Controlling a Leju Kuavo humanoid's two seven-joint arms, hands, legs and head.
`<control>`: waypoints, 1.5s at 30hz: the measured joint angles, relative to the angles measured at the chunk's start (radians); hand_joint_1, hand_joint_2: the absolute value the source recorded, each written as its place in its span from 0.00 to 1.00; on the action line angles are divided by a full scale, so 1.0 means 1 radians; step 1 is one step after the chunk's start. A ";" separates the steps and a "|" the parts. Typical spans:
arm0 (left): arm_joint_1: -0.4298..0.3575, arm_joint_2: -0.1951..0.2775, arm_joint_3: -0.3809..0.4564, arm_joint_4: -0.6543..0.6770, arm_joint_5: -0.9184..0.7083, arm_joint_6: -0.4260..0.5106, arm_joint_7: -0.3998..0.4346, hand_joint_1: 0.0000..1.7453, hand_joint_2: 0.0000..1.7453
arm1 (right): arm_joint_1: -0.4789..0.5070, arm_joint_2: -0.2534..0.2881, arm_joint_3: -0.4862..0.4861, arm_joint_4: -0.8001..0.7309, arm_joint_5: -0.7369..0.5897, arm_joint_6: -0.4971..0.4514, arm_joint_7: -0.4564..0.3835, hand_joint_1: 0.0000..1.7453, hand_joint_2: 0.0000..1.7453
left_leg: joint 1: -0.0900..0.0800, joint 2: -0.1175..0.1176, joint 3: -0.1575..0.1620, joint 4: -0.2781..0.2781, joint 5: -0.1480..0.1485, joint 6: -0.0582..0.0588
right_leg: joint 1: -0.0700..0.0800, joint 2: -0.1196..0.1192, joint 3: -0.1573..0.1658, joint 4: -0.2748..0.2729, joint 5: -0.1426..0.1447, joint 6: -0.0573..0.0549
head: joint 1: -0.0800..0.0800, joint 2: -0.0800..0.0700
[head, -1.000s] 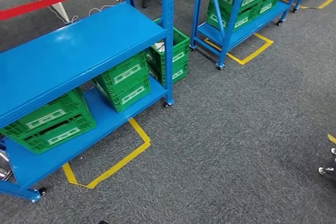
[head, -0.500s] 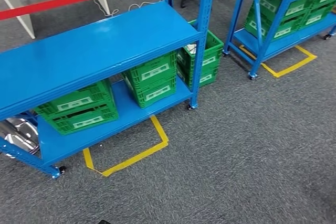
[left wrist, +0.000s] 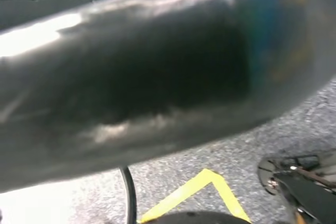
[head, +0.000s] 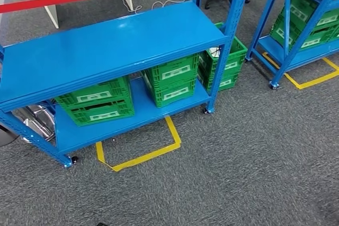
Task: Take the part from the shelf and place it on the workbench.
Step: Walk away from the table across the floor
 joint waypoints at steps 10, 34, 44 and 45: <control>-0.001 -0.006 0.019 0.000 -0.012 0.008 0.000 0.00 0.00 | 0.005 0.000 0.000 0.000 0.005 -0.006 -0.006 0.00 0.00 | 0.002 -0.021 0.056 -0.015 -0.036 0.001 | 0.001 0.049 -0.099 0.050 0.077 0.001 | 0.012 0.000; -0.002 -0.005 0.038 0.000 -0.029 0.017 -0.005 0.00 0.00 | 0.003 0.003 0.000 0.002 0.011 -0.008 -0.012 0.00 0.00 | -0.002 -0.012 0.011 0.002 -0.009 0.021 | 0.002 0.044 -0.091 0.204 -0.070 0.012 | 0.010 0.000; -0.004 -0.007 0.039 0.000 -0.029 0.017 -0.005 0.00 0.00 | 0.008 0.003 0.000 0.002 0.014 -0.008 -0.014 0.00 0.00 | -0.005 -0.017 0.101 0.000 -0.092 -0.011 | 0.007 0.045 -0.114 0.035 0.070 -0.024 | 0.010 0.000; -0.004 -0.006 0.039 0.000 -0.029 0.017 -0.005 0.00 0.00 | 0.009 0.003 0.000 0.002 0.014 -0.008 -0.014 0.00 0.00 | -0.005 -0.017 0.102 0.011 -0.091 -0.016 | 0.006 0.045 -0.105 0.032 0.072 -0.030 | 0.009 0.000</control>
